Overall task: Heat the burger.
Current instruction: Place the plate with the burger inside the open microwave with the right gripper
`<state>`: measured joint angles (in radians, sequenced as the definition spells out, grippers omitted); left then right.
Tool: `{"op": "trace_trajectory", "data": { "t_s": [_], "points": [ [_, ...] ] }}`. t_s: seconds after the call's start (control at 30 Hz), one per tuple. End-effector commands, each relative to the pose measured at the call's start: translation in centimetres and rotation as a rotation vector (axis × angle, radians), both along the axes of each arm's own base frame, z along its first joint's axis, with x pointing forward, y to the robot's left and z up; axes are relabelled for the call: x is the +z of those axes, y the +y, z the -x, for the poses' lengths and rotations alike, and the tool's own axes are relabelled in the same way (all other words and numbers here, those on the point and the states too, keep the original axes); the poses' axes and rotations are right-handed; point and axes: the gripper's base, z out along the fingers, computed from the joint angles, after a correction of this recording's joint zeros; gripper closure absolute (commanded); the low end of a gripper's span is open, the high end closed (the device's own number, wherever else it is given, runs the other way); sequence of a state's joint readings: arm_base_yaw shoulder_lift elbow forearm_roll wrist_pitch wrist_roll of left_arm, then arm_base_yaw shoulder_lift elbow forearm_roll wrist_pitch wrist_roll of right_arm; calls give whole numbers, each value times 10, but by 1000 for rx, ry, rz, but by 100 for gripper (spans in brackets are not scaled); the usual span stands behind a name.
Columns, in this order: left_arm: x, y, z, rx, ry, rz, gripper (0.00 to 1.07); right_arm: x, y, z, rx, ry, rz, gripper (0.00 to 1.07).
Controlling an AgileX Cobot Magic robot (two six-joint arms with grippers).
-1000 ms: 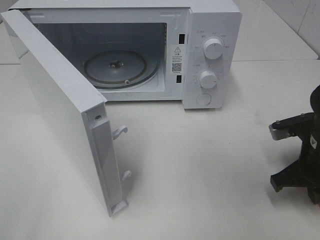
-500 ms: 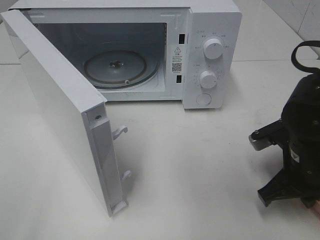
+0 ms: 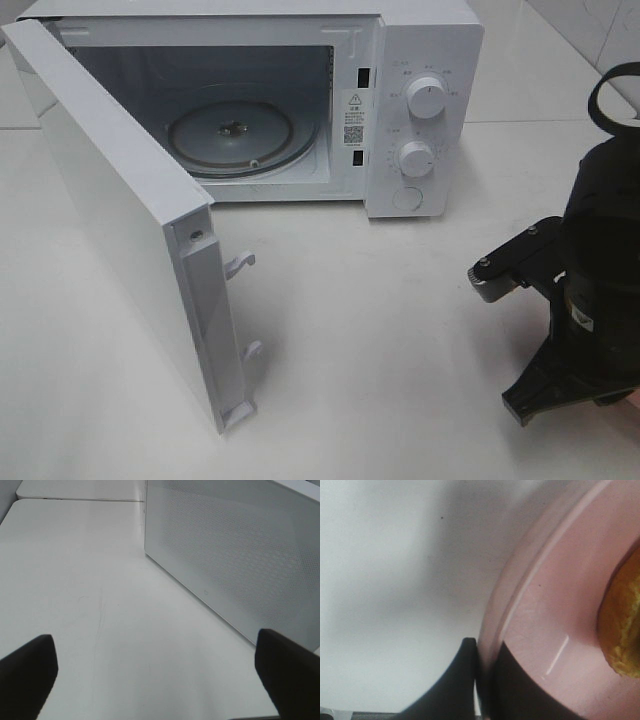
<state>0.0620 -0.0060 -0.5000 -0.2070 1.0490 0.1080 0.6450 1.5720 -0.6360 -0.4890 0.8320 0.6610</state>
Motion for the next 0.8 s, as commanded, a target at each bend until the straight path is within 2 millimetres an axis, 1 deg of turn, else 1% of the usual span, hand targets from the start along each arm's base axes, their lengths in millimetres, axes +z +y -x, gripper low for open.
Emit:
{"op": "trace_trajectory", "data": {
  "t_s": [0.03,0.07,0.17,0.2,0.27,0.3,0.33,0.47,0.5,0.67,0.73,0.8],
  "points": [
    [0,0,3,7,-35,5,4,9,-4,4,60,-8,72,107],
    [0,0,3,7,-35,5,4,14,-1,7,86,-25,73,107],
    [0,0,3,7,-35,5,4,19,3,11,129,-47,67,107],
    [0,0,3,7,-35,5,4,19,3,11,129,-47,67,107],
    [0,0,3,7,-35,5,4,21,3,18,169,-47,66,107],
    [0,0,3,7,-35,5,4,21,3,18,169,-47,66,107],
    [0,0,3,7,-35,5,4,21,2,24,204,-39,70,107],
    [0,0,3,7,-35,5,4,22,2,31,248,-29,82,107],
    [0,0,3,7,-35,5,4,23,3,35,274,-33,80,107],
    [0,0,3,7,-35,5,4,27,9,41,346,-49,75,107],
    [0,0,3,7,-35,5,4,28,13,47,415,-52,97,107],
    [0,0,3,7,-35,5,4,28,15,49,429,-52,98,107]
  ]
}}
